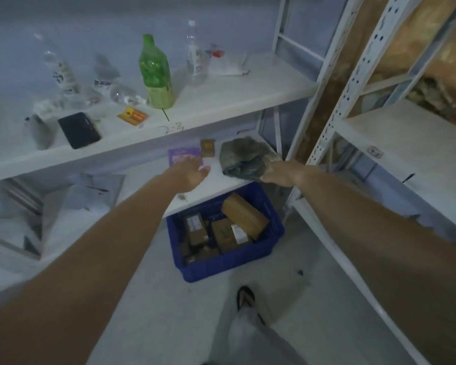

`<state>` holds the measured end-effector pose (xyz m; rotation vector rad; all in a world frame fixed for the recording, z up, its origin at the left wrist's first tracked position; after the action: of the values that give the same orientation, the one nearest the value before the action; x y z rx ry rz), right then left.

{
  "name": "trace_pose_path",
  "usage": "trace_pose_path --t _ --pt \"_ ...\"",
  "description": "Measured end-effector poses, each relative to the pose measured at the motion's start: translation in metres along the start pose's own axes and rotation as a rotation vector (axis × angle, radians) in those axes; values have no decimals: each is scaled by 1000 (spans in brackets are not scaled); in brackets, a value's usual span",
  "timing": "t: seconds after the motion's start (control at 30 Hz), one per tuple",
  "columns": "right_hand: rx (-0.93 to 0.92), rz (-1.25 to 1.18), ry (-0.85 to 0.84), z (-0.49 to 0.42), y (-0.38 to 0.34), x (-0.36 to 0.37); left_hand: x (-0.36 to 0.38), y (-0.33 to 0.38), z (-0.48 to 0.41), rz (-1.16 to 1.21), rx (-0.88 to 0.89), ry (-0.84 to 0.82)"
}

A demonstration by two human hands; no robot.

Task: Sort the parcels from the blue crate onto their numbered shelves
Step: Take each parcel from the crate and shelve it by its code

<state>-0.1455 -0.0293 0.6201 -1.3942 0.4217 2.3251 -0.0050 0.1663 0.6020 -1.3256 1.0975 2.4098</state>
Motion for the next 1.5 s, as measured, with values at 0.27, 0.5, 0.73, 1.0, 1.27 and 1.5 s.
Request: trace_pose_path --t 0.27,0.5,0.73,1.0,1.27,1.5 --pt "-47 -93 -237 -131 10 79 89 -46 -103 -49 -120 -154" --pt "-7 -236 -382 -237 28 191 167 -80 -198 236 -291 -200" --pt "4 -306 -556 -344 16 387 307 -204 -292 175 -335 -417" --pt "89 -345 -471 -493 12 555 509 -300 -404 745 -565 -387" --pt "445 -923 -585 -559 29 643 607 -336 -452 1375 -967 -36" --pt "642 -1276 -405 -559 34 659 618 -362 -468 1229 -944 7"
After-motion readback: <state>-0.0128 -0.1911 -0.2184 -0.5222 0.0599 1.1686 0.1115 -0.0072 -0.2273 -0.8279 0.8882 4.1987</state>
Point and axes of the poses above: each hand's wrist, its own z-axis away from the middle knuckle, its own x-axis out of the palm, y = z × x, the point moved 2 cm from there along -z, towards the middle knuckle, and after that the axes turned 12 degrees about z, right-handed, at the moved point
